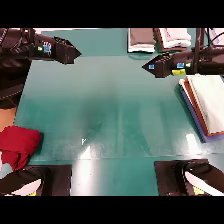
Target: Fold the shirts.
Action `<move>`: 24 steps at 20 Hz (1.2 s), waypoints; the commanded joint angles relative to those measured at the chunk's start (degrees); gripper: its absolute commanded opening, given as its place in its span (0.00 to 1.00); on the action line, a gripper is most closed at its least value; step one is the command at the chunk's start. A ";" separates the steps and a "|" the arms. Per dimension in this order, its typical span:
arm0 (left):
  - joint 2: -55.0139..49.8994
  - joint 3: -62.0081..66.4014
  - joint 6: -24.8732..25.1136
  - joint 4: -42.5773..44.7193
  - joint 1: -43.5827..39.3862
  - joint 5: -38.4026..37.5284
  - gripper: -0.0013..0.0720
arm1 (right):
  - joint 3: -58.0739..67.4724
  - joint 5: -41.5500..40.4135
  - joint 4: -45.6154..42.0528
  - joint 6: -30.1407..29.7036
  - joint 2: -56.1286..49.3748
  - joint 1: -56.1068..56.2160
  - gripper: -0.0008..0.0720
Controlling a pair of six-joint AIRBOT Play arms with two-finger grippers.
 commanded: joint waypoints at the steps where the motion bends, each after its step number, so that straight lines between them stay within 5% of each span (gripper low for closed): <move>1: 0.00 0.00 0.00 0.00 -0.02 0.02 0.05 | 0.04 0.04 0.09 0.00 0.00 0.00 0.04; 16: 0.00 0.00 0.00 0.00 -0.02 0.04 0.05 | 0.04 0.09 0.11 0.00 0.00 0.00 0.04; 24: 0.55 0.13 -0.44 -0.85 0.26 9.55 0.05 | 0.04 0.22 0.04 -0.02 0.00 0.00 0.04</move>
